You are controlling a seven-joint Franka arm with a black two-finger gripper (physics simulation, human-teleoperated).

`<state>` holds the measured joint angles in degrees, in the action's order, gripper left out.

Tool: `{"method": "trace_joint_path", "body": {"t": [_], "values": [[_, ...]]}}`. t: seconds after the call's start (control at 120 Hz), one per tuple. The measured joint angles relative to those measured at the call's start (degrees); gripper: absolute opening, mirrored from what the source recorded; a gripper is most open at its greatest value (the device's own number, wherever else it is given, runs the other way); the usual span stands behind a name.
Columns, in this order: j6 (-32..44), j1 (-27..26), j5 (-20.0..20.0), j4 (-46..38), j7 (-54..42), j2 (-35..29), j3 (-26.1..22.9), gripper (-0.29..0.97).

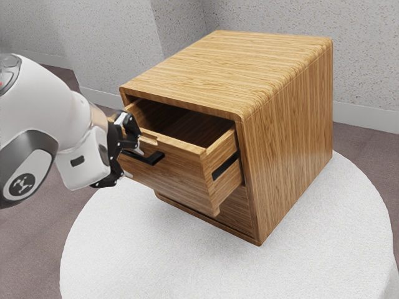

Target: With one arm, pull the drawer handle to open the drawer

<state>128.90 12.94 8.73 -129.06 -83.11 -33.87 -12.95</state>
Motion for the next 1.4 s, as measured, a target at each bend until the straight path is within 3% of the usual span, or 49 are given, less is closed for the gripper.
{"method": "trace_joint_path", "body": {"t": [0.833, 1.158, 1.4], "values": [[-0.5, 0.6, -1.3, -6.1, 0.1, -7.9, -0.1, 0.25], [-1.3, 0.7, -2.6, -10.2, 0.1, -14.1, -0.1, 0.26], [-1.9, 0.7, -2.9, -10.5, 0.1, -14.6, -0.1, 0.27]]}}
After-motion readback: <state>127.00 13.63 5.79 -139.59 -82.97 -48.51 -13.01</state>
